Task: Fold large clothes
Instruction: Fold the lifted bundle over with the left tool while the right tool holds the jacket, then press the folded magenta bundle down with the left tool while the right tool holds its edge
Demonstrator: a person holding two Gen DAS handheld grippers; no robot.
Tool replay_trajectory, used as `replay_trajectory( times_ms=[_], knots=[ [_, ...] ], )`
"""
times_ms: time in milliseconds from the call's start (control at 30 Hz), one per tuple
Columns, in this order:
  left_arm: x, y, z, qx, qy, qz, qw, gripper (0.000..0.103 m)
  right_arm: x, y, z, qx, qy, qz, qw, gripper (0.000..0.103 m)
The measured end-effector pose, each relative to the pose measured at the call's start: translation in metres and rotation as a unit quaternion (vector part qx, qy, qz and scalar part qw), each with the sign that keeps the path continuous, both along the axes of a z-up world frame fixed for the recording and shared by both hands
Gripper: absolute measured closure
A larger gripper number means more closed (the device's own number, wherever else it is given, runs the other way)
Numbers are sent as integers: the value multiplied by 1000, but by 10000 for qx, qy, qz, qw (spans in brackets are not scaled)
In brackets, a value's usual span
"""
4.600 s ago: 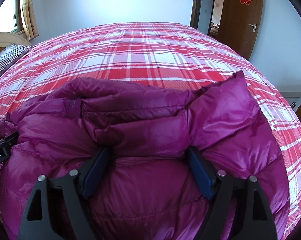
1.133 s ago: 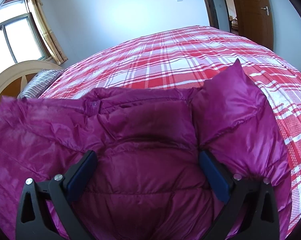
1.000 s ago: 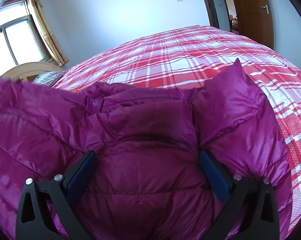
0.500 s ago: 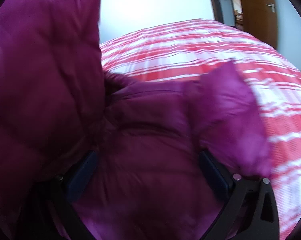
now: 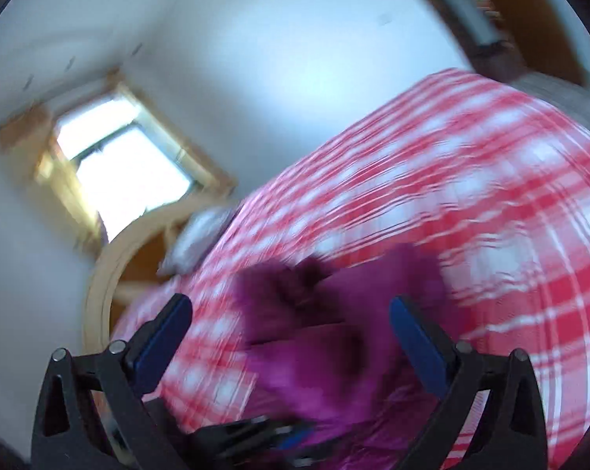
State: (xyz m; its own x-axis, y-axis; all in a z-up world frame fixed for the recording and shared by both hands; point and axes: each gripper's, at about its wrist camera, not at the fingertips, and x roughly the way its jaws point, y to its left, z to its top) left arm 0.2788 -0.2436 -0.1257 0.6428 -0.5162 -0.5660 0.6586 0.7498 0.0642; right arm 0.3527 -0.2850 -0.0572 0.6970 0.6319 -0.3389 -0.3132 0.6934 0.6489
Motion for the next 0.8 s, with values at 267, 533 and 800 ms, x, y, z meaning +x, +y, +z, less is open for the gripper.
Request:
replay_trajectory(
  times_ms=[267,533,800],
  knots=[
    [-2,5,-1,-149,-29,-39,9999,87,23,57,-28,-1244,505,811,9876,57],
    [-45,49,44,-639,-344,-193,9972,64,51,21,-52,-1843,898,-304,9783,88],
    [23,90,36,-615,-176,1017,9928,25,61,6,-79,-2101,1297,-927,9646,75]
  ],
)
